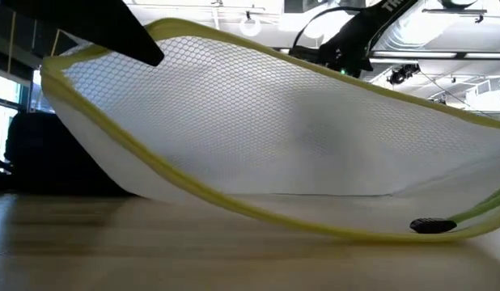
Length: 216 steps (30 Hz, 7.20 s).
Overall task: Unpack backpack
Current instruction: Put the white medicine organizer into the yellow zip bag
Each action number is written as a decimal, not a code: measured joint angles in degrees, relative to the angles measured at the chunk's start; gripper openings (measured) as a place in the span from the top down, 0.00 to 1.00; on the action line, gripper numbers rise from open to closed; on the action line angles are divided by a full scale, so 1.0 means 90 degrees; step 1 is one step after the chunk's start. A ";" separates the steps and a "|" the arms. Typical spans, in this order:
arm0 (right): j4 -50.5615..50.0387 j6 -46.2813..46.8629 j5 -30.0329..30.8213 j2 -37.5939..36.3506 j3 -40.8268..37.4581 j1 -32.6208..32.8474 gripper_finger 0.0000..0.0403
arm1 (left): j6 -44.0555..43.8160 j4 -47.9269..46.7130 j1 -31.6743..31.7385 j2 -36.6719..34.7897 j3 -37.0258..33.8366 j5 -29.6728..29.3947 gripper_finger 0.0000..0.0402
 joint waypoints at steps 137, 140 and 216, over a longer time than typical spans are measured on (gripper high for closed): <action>0.1634 0.1205 -0.1453 -0.2463 -0.1270 0.5826 0.51 | -0.1432 -0.1115 0.0930 0.0002 0.0896 0.1055 1.00; 0.1187 0.1643 -0.1518 -0.1980 -0.1273 0.5876 0.51 | -0.1434 -0.1115 0.0927 0.0002 0.0896 0.1055 1.00; -0.1483 0.4078 -0.0739 -0.1842 -0.1002 0.5449 0.51 | -0.1272 -0.2243 0.1845 0.0008 0.0828 0.0815 0.93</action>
